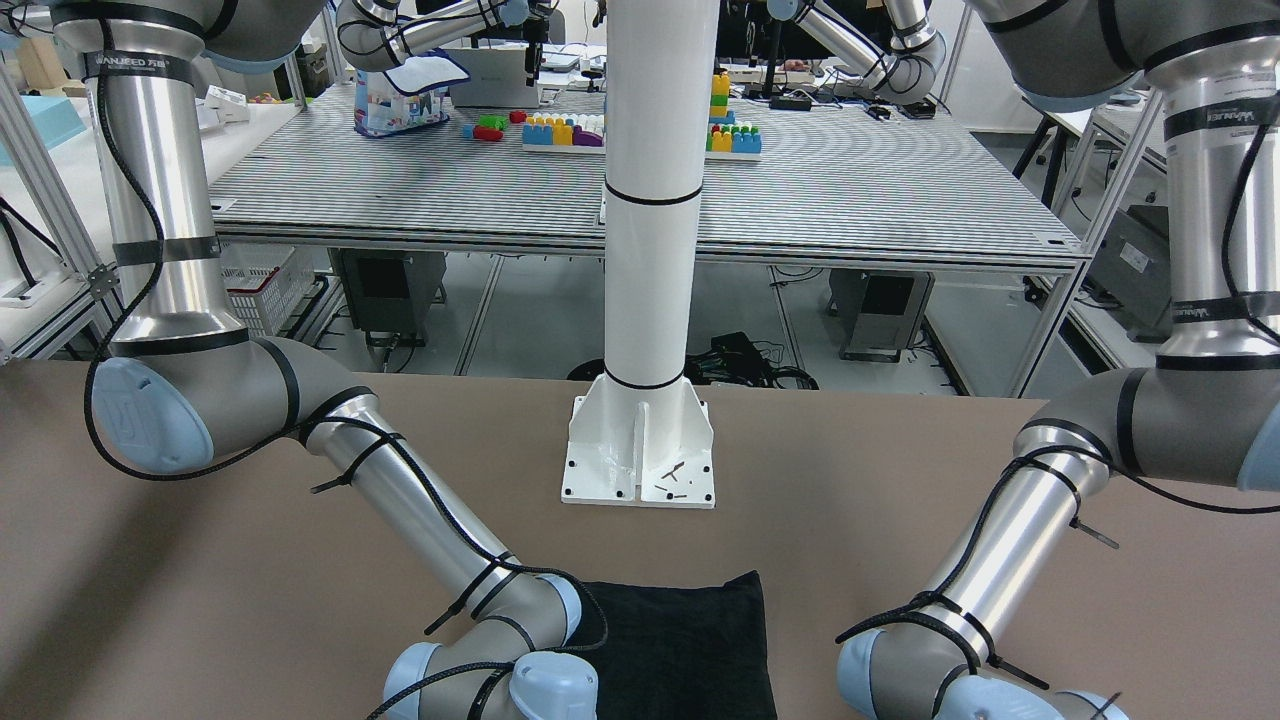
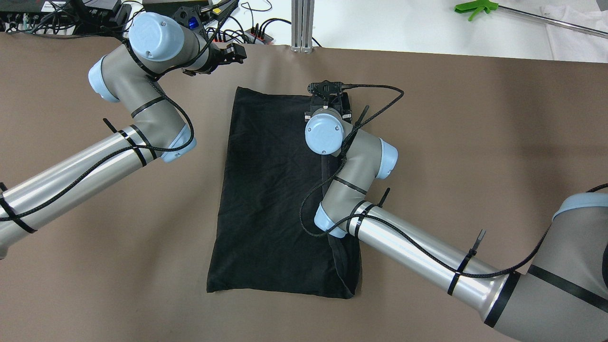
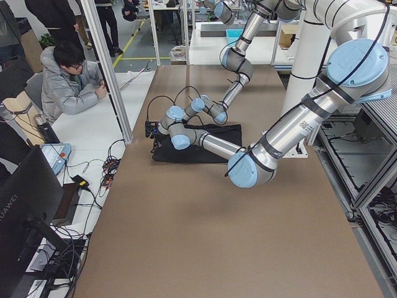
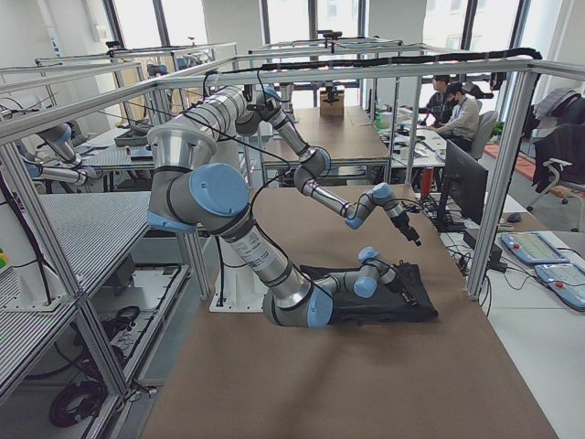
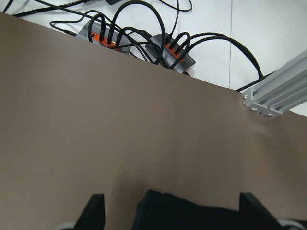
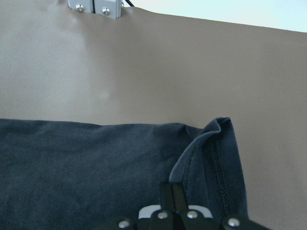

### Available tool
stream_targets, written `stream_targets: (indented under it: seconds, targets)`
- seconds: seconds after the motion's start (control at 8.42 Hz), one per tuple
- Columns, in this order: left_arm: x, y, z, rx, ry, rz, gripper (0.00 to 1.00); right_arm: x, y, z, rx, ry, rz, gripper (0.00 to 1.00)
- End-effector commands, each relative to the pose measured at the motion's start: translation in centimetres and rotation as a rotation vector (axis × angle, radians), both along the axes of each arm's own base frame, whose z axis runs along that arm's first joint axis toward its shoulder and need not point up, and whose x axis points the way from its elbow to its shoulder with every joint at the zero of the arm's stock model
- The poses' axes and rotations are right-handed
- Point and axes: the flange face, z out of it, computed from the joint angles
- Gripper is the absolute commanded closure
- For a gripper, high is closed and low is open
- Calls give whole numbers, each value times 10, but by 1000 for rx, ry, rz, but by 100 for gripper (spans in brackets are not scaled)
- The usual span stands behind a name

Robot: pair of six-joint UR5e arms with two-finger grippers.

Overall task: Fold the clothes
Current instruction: 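Grasp the collar-end corner with the right gripper and tug it straight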

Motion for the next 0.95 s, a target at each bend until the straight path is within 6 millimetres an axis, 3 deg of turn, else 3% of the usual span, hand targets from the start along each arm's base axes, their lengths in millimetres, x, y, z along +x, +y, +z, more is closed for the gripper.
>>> stream_targets:
  seconds: [0.0,0.24,0.48,0.71,0.83]
  targets:
    - [0,0,0,-1,0,-1,0,1,-1,-1,4,3,-5,99]
    - [1,0,1,-7,4,-2,0,24,-20,-1,14,28,-36,100]
    - [2,1,1,-8,4,-3,0,50,-33,17,15,56,-63,100]
    - [2,0,0,-7,3,-6,0,66,-28,48,25,53,-70,99]
    - [1,-1,1,-9,1,-9,0,70,-30,48,30,62,-73,99]
